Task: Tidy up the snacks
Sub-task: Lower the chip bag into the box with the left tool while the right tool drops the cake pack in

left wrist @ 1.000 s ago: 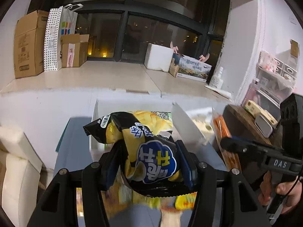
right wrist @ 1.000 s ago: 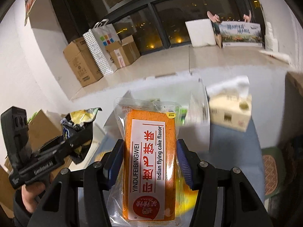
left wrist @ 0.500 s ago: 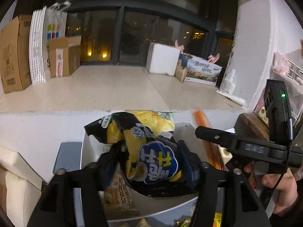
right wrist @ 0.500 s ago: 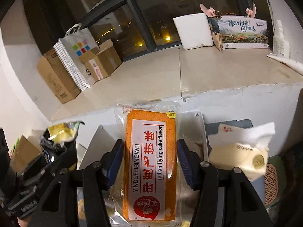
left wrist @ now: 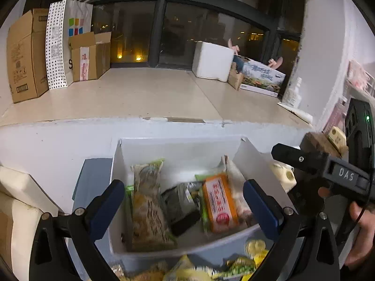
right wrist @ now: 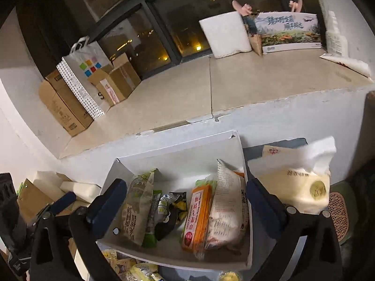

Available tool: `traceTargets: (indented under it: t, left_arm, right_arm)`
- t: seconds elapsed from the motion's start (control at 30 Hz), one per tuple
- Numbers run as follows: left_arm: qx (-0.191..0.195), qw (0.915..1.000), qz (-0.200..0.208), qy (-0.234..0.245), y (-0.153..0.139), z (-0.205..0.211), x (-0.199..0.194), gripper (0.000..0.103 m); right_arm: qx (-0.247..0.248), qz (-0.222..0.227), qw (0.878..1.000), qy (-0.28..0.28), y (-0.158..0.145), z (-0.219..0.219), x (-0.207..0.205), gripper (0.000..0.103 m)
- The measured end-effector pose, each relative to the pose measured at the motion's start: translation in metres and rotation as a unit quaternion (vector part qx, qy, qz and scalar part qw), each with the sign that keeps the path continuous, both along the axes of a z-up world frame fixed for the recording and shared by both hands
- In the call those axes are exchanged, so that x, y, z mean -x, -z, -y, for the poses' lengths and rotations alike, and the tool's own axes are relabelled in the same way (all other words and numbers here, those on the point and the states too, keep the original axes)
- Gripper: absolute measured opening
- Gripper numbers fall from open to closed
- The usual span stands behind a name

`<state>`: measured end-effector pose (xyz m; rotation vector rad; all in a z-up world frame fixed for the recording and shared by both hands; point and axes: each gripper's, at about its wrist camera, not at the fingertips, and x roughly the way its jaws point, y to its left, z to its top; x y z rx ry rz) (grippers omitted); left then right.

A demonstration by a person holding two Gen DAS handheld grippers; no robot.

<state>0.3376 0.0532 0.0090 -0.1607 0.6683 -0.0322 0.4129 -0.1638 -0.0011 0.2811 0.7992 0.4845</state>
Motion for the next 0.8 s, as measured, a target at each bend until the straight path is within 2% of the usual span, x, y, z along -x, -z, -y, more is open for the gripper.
traceTargets:
  t: [0.17,0.27,0.4,0.5,0.63,0.73,0.8]
  left_arm:
    - [-0.003,1.0,-0.002,0.006,0.006,0.011,0.043,0.103]
    - [0.01,0.9996,0.018,0.021,0.005,0.018,0.079,0.103]
    - [-0.011,0.9985,0.045,0.031,-0.003,0.034,0.133,0.103]
    - [-0.008,0.9982,0.05,0.033,-0.007,0.038,0.165,0.103]
    - [-0.015,0.9981,0.055,0.023,-0.005,0.042,0.207,0.103]
    - [-0.032,0.9973,0.067,0.002,0.007,0.044,0.236,0.103]
    - [-0.022,0.9979,0.061,0.001,0.019,0.045,0.253,0.103]
  right_arm:
    - [0.008,0.024,0.999,-0.026,-0.002,0.003,0.046,0.103]
    - [0.014,0.043,0.998,-0.035,-0.003,0.008,0.08,0.103]
    - [0.036,0.068,0.996,-0.041,-0.003,0.012,0.127,0.103]
    - [0.059,0.089,0.993,-0.041,-0.004,0.013,0.159,0.103]
    - [0.098,0.099,0.989,-0.051,0.002,0.01,0.19,0.103]
    - [0.088,0.096,0.99,-0.055,0.01,0.016,0.216,0.103]
    - [0.081,0.087,0.991,-0.06,0.019,0.021,0.231,0.103]
